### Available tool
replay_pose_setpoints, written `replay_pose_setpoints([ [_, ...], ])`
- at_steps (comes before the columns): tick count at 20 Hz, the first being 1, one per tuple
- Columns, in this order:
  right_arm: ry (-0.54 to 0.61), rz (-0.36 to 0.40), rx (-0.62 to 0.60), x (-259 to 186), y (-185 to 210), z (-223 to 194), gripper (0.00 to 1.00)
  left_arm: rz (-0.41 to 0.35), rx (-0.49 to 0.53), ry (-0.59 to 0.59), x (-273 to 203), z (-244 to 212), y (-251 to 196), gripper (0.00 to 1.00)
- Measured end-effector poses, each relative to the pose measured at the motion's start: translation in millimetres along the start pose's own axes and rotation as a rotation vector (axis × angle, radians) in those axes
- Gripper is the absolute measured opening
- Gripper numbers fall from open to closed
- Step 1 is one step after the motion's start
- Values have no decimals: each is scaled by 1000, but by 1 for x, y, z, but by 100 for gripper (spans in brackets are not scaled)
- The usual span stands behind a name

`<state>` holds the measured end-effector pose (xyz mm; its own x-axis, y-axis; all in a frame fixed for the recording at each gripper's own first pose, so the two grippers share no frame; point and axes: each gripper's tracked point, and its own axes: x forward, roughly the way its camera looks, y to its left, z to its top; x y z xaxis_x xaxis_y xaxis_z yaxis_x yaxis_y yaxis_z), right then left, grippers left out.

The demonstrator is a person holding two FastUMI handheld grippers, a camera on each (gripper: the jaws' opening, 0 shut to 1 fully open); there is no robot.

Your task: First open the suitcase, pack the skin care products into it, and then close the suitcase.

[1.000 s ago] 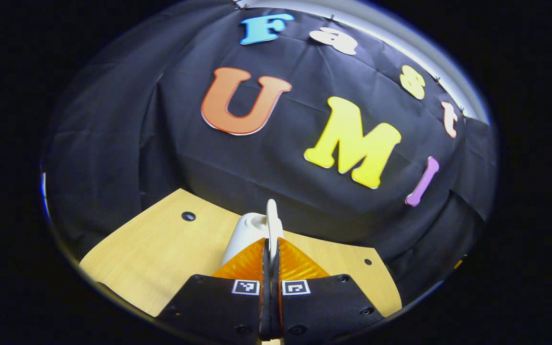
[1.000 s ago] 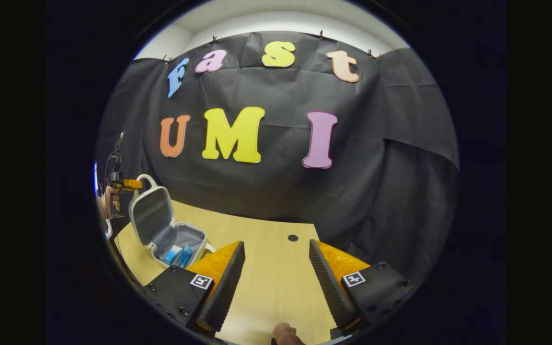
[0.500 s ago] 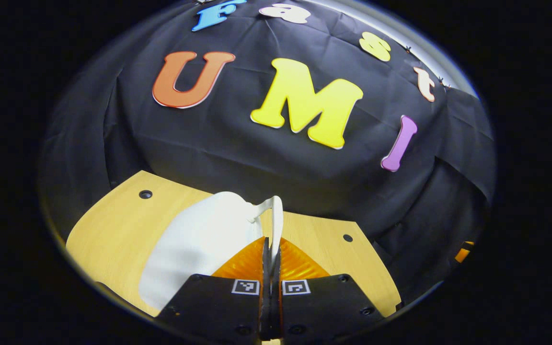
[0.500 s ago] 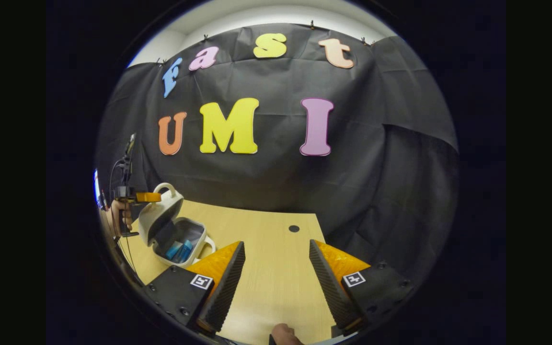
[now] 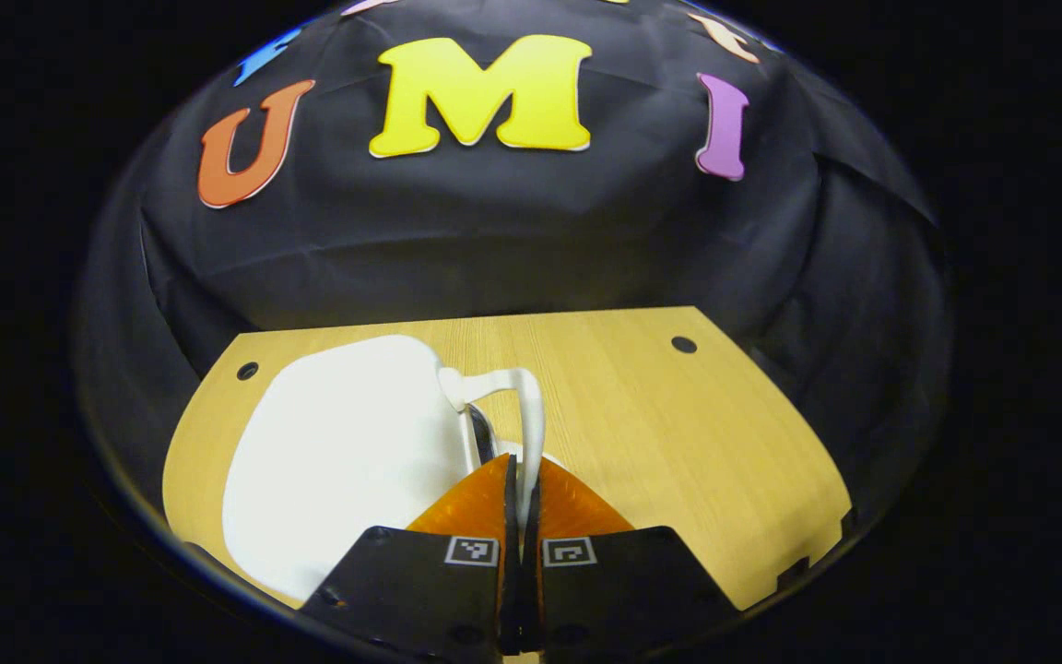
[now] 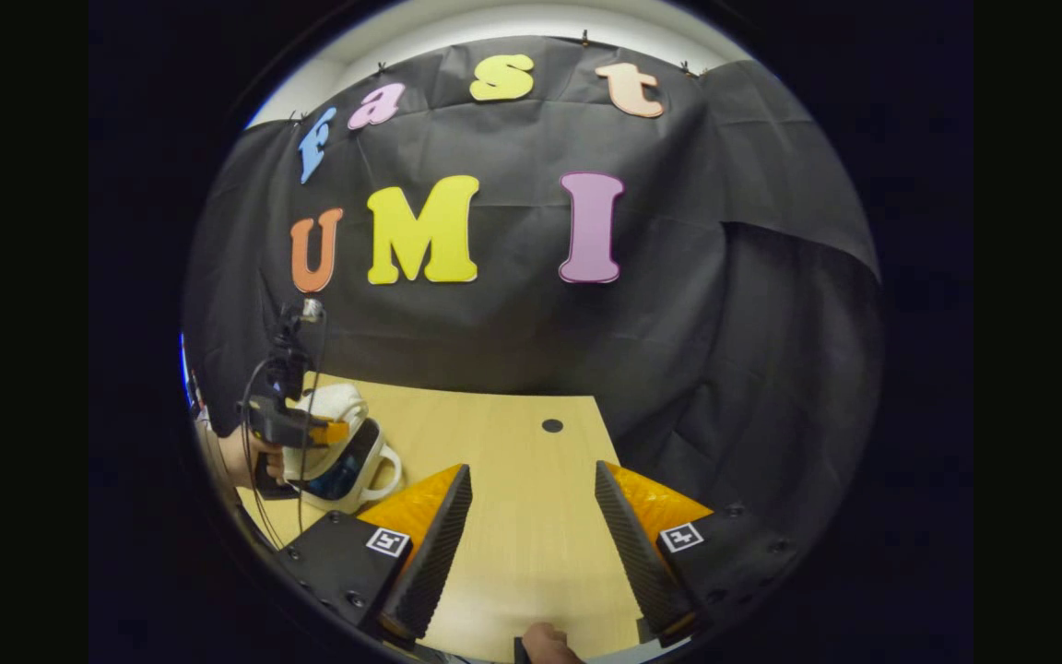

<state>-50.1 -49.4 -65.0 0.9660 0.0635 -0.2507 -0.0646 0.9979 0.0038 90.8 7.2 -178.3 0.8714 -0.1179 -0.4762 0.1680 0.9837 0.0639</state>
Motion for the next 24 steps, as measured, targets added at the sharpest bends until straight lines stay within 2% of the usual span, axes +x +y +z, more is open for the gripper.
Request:
replay_pose_setpoints([
  [4,-2,-21,4,2,7,1,79,24,47,75,18,-27,-10,6],
  [6,-3,-28,13,3,13,4,80,8,67,106,21,-36,-16,6],
  [7,-7,-35,8,5,15,6,79,3,67,107,21,-38,-17,14],
  [8,-9,-41,-3,6,18,8,79,-3,62,116,21,-40,-17,8],
  [9,-12,-45,-12,8,21,9,80,-18,52,130,18,-43,-20,12],
  [10,-19,-41,-18,10,26,12,80,-38,36,140,13,-44,-22,23],
  [11,-28,-38,-17,11,32,18,80,-66,4,129,7,-39,-25,27],
  [12,-37,-37,-17,13,38,22,80,-85,-32,106,-2,-33,-26,37],
  [15,-45,-14,-18,22,68,31,77,-78,-100,3,-36,6,-6,53],
  [17,-55,9,-36,28,94,35,80,-42,-121,-98,-67,40,23,79],
  [20,-89,51,-52,33,137,49,80,12,-118,-280,-117,94,72,90],
  [21,-103,69,-52,33,153,54,80,44,-114,-321,-132,101,88,92],
  [22,-118,79,-55,36,165,59,80,80,-106,-360,-145,107,104,99],
  [24,-154,92,-70,38,191,72,77,126,-109,-419,-173,117,129,99],
])
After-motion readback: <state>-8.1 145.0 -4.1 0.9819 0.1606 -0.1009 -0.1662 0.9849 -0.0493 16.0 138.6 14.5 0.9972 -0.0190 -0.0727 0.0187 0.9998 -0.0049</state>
